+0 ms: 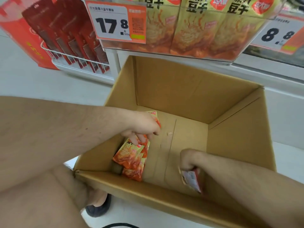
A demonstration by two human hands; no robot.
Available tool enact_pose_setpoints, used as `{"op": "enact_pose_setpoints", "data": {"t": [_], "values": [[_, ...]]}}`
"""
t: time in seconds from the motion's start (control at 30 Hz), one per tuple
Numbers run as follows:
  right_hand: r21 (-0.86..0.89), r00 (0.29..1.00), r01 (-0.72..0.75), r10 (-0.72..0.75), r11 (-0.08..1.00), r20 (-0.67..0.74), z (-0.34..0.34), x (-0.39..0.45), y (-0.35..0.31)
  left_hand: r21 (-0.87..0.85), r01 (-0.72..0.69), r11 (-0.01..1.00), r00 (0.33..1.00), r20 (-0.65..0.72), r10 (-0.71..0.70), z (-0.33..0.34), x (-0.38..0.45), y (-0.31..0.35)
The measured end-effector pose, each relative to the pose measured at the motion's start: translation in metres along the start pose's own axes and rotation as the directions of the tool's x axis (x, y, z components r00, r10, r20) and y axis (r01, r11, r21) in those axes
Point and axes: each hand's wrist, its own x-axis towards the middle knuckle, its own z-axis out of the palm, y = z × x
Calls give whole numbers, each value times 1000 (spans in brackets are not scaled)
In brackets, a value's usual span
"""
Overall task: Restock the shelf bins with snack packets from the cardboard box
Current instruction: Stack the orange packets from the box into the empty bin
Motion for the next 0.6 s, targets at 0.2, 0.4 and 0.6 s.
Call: {"op": "enact_pose_setpoints", "data": {"t": [0.2, 0.4, 0.6], "values": [[659, 830, 417, 33, 626, -557, -82, -86, -52, -566, 230, 792, 971, 184, -151, -8, -19, 2], [574, 645, 722, -75, 385, -761, -101, -117, -86, -785, -62, 616, 991, -124, -58, -30, -26, 0], [775, 715, 631, 360, 38, -599, -132, -50, -42, -661, -228, 715, 932, -360, -35, -62, -16, -17]]}}
